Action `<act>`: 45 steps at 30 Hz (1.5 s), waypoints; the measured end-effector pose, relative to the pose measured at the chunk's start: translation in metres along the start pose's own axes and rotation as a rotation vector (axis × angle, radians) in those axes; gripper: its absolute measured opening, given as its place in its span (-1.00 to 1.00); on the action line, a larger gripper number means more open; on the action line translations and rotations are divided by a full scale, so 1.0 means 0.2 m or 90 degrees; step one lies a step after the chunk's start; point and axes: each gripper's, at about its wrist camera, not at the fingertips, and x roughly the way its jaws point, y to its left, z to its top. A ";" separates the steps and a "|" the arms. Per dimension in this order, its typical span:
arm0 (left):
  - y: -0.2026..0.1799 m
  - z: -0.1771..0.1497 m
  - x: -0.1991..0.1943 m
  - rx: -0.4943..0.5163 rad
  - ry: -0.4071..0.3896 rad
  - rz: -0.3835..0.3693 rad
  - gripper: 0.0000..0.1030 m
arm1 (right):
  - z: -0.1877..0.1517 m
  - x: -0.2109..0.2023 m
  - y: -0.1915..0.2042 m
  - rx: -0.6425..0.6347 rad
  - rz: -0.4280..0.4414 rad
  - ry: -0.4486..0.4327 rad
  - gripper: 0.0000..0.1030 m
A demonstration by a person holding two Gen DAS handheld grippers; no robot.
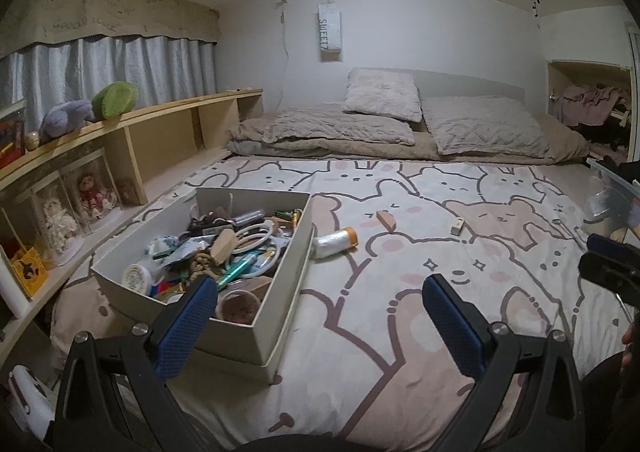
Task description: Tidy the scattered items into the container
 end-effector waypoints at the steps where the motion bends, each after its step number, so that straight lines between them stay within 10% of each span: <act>1: 0.00 0.00 -0.01 0.001 0.000 0.001 1.00 | 0.00 0.00 0.00 0.000 0.000 -0.001 1.00; 45: 0.00 -0.05 -0.11 -0.004 -0.016 0.015 1.00 | -0.01 -0.02 0.12 -0.027 0.004 0.000 1.00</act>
